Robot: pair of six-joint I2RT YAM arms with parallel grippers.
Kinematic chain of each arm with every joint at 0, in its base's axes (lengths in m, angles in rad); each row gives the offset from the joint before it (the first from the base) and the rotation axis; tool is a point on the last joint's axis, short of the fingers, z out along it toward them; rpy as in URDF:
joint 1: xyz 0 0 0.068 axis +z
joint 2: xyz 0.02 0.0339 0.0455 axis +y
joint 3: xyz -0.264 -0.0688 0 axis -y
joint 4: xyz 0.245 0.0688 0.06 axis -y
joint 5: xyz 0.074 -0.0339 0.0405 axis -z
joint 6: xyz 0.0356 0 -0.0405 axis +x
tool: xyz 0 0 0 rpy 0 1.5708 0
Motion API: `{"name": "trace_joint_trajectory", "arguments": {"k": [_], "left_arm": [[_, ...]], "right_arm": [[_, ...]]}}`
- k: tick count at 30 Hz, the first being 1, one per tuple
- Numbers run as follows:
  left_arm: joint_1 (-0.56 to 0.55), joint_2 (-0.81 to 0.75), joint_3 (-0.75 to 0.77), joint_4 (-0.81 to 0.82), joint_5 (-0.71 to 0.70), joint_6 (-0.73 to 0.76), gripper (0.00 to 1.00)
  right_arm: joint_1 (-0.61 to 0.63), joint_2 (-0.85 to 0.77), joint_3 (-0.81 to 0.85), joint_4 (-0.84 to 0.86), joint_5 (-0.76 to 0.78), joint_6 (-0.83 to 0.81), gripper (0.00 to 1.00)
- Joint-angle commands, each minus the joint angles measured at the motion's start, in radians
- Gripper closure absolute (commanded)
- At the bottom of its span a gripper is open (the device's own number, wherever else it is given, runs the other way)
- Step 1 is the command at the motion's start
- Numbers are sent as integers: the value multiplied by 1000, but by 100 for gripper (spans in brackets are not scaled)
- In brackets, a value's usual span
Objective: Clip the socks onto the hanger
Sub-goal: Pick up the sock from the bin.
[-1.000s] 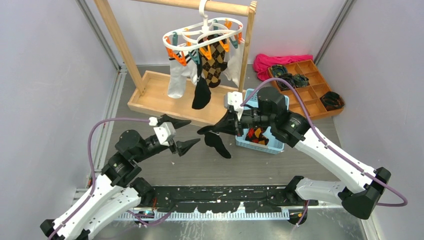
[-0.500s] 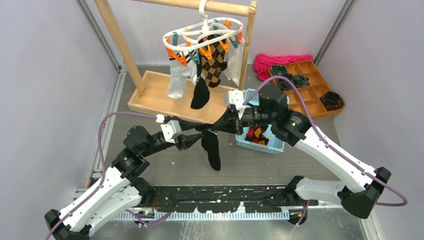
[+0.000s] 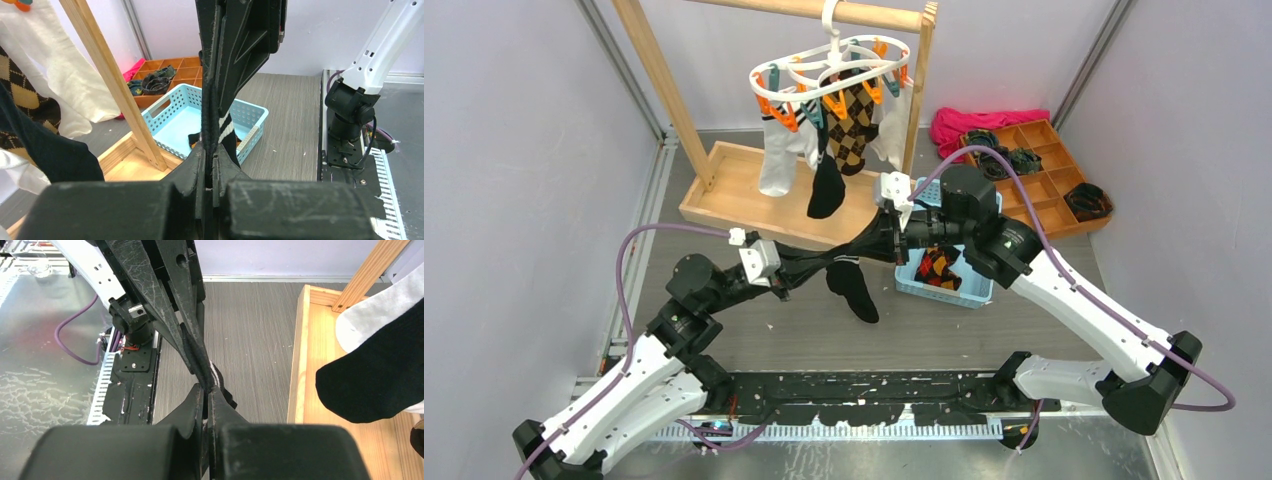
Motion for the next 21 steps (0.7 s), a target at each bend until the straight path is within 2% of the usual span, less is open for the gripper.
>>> {"name": "trace_joint_trajectory", "arguments": {"k": [1,4,9,13,18,21], "left_arm": [[4,-23,3,17,-22,-2,100],[4,-23,26,-35,-47,-1,100],[4,-5,68,-96,-73,-9,100],[4,5,75,-83,-67,-20,100],[3,7,76,-79,-54,-45,100],[4,5,74,-69,-43,-58,100]], "right_arm": [[-7,0,43,57,20,24,99],[-6,2,41,55,71,31,98],[-5,15,41,82,108,63,82],[-2,27,44,91,167,98,80],[3,36,56,67,319,95,69],[4,42,64,60,324,96,68]]}}
